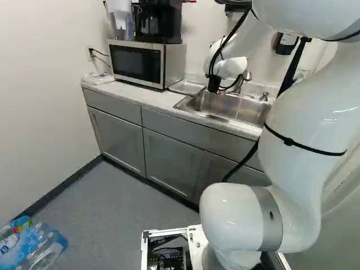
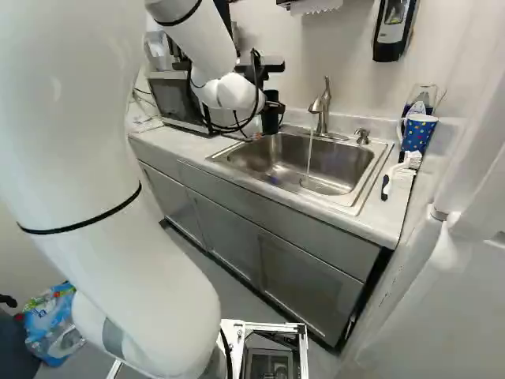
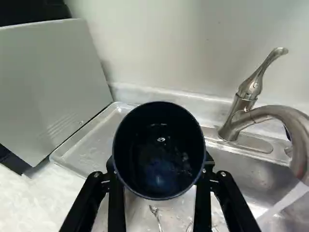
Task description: Rinse the cup and place it in the tray
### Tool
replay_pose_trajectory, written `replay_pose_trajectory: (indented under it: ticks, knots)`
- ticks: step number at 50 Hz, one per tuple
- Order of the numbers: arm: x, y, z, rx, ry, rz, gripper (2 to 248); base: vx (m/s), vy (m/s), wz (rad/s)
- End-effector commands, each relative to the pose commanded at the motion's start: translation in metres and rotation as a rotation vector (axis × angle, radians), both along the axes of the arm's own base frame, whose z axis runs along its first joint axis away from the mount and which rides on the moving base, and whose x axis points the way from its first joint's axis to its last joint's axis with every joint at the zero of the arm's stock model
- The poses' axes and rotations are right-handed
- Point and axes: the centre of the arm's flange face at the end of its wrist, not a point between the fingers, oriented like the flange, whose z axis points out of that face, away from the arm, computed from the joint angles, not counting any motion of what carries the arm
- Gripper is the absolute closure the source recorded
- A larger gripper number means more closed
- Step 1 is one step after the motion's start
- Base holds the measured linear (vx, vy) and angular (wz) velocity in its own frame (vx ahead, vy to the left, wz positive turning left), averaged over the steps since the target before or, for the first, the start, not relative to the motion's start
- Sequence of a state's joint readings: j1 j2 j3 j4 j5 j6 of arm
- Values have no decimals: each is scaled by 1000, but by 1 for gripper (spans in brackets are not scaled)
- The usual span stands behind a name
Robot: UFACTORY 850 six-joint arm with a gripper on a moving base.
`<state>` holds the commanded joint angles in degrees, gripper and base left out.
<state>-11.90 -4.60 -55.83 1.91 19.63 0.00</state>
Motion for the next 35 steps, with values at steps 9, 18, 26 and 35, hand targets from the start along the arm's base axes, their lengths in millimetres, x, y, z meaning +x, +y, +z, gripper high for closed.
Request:
replay_pose_trajectory:
  ticks: [9,18,26,35]
  knots:
    - [-2,0,9,-2,-12,0,125,0,0,0]
    - [-3,1,16,-4,-19,0,125,0,0,0]
    - [-3,1,16,-4,-19,0,125,0,0,0]
    - [-3,1,16,-4,-19,0,125,0,0,0]
